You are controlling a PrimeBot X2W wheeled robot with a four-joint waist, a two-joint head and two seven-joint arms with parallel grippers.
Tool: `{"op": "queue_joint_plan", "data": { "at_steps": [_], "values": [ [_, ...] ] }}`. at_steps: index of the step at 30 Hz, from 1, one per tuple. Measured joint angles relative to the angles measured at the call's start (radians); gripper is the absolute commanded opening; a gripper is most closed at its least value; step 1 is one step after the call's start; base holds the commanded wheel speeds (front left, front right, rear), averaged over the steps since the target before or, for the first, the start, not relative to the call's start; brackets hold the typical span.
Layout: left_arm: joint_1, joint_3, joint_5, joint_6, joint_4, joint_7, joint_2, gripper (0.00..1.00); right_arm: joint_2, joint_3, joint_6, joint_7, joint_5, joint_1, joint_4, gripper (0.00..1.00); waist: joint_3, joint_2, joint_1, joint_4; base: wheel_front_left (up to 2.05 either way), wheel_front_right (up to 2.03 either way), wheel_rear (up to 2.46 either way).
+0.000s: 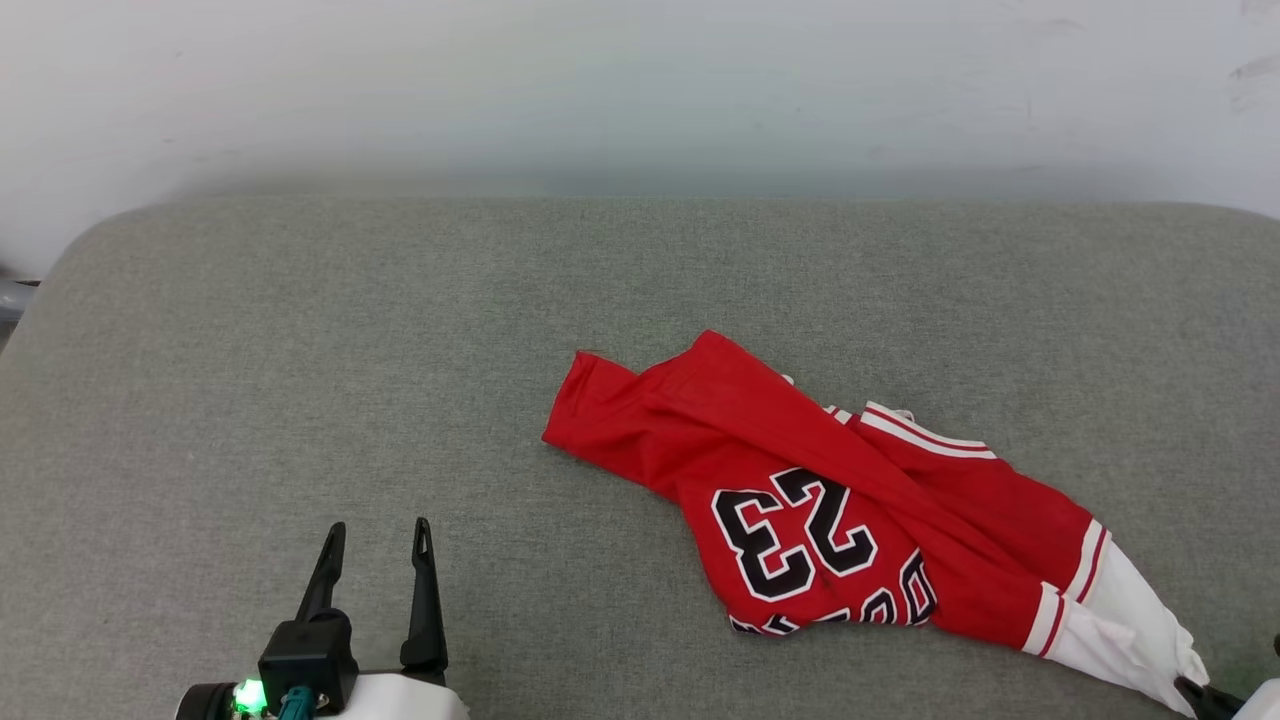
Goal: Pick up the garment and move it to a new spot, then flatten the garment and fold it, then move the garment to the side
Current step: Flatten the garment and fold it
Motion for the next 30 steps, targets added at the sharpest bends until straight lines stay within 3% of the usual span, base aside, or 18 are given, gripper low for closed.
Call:
{"op": "queue_joint_plan", "data": {
  "at_steps": [5, 6, 7, 15, 22, 26, 30],
  "values": [
    [0.0, 0.002, -0.001, 0.0, 0.003, 0.0, 0.0, 1.0, 0.03, -0.023, 0.0, -0.046, -0.007, 0.008, 0.03, 0.0, -0.004, 0.0, 0.0, 0.009, 0.0, 0.0, 0.0],
    [0.001, 0.003, -0.001, 0.0, 0.004, 0.0, 0.0, 1.0, 0.033, -0.034, 0.0, -0.063, -0.009, 0.008, 0.03, 0.32, -0.006, 0.0, 0.0, 0.01, 0.0, 0.0, 0.0],
    [0.002, 0.002, -0.001, 0.001, 0.004, 0.0, 0.0, 1.0, 0.037, -0.045, 0.0, -0.083, -0.016, 0.005, 0.026, 1.0, -0.009, 0.0, 0.0, 0.01, 0.0, 0.0, 0.0],
    [0.011, 0.008, 0.004, 0.0, 0.002, 0.0, 0.0, 1.0, -0.008, -0.18, 0.0, -0.127, -0.058, -0.053, -0.174, 1.0, -0.037, 0.0, 0.0, 0.013, 0.0, 0.0, 0.0],
    [0.018, 0.008, 0.007, -0.005, -0.007, 0.0, 0.0, 1.0, -0.021, -0.29, 0.0, -0.035, -0.144, -0.103, -0.424, 1.0, -0.044, 0.0, 0.0001, 0.03, 0.0, 0.0, 0.0],
    [0.016, 0.006, 0.007, -0.008, -0.01, 0.0, 0.0, 1.0, -0.015, -0.262, 0.0, 0.078, -0.183, -0.181, -0.546, 1.0, -0.034, 0.0, 0.0001, 0.042, 0.0, 0.0, 0.0],
    [0.0, -0.002, 0.01, -0.009, -0.015, 0.0, 0.0, 1.0, -0.019, -0.16, 0.0, 0.211, -0.186, -0.285, -0.624, 1.0, -0.012, 0.0, 0.0001, 0.057, 0.0, 0.0, 0.0]
  ]
}}
